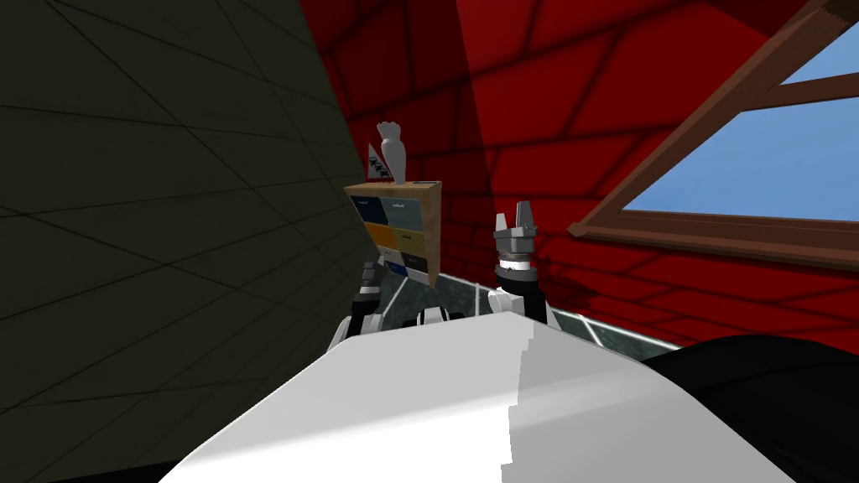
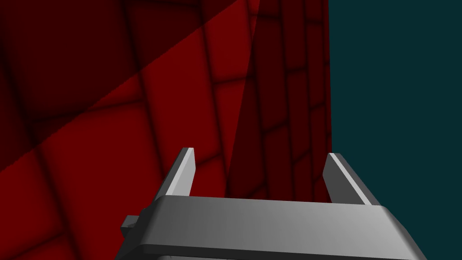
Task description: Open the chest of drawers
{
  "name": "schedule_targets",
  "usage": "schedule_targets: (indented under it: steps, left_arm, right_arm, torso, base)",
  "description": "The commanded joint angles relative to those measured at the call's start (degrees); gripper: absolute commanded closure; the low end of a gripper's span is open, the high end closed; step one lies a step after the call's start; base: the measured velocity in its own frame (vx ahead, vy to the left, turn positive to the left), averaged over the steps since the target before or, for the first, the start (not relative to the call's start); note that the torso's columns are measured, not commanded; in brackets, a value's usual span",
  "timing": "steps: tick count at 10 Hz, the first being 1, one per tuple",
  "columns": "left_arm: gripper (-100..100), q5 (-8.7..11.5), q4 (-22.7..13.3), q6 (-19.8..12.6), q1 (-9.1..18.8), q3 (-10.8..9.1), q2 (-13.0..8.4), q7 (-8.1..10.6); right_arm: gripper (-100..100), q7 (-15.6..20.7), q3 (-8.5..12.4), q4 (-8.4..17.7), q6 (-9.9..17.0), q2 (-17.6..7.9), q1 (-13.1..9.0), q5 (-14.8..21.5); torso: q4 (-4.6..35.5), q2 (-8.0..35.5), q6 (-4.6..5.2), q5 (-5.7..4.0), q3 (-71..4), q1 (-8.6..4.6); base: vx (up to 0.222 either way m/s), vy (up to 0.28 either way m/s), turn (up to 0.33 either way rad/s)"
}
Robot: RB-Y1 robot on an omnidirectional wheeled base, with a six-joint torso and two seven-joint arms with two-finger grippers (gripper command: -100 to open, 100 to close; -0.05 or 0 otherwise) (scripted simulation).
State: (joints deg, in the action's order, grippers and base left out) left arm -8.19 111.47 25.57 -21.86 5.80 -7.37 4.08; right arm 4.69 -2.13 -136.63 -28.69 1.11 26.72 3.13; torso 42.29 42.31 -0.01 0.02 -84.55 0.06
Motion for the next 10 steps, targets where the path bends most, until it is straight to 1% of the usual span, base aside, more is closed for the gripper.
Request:
schedule_targets:
  steps: [1,2,6,10]
  left_arm:
    - [-100,-0.17,-2.6,0.01,0.92,0.51,0.31,-0.26]
    - [-100,-0.28,-4.6,0.09,1.64,0.86,0.61,-0.47]
    - [-100,-0.54,-9.01,0.25,3.22,1.64,0.89,-0.92]
    - [-100,-0.85,-14.31,0.45,5.12,2.57,0.48,-1.47]
  right_arm:
    - [0,0.0,0.0,0.0,0.0,0.0,0.0,0.0]
    - [0,0.0,0.0,0.0,0.0,0.0,0.0,0.0]
    - [0,0.0,0.0,0.0,0.0,0.0,0.0,0.0]
    - [0,0.0,0.0,0.0,0.0,0.0,0.0,0.0]
  torso:
    - [0.0,0.01,0.01,-0.01,0.01,-0.05]
    - [0.0,0.01,0.01,-0.03,0.01,-0.1]
    - [0.0,0.0,0.01,-0.02,0.0,-0.08]
    - [-0.02,-0.07,0.01,0.0,-0.04,-0.02]
  base:
    - [0.082,-0.008,-0.048]
    - [0.115,0.006,-0.083]
    - [0.11,0.005,-0.054]
    - [0.119,0.007,-0.066]
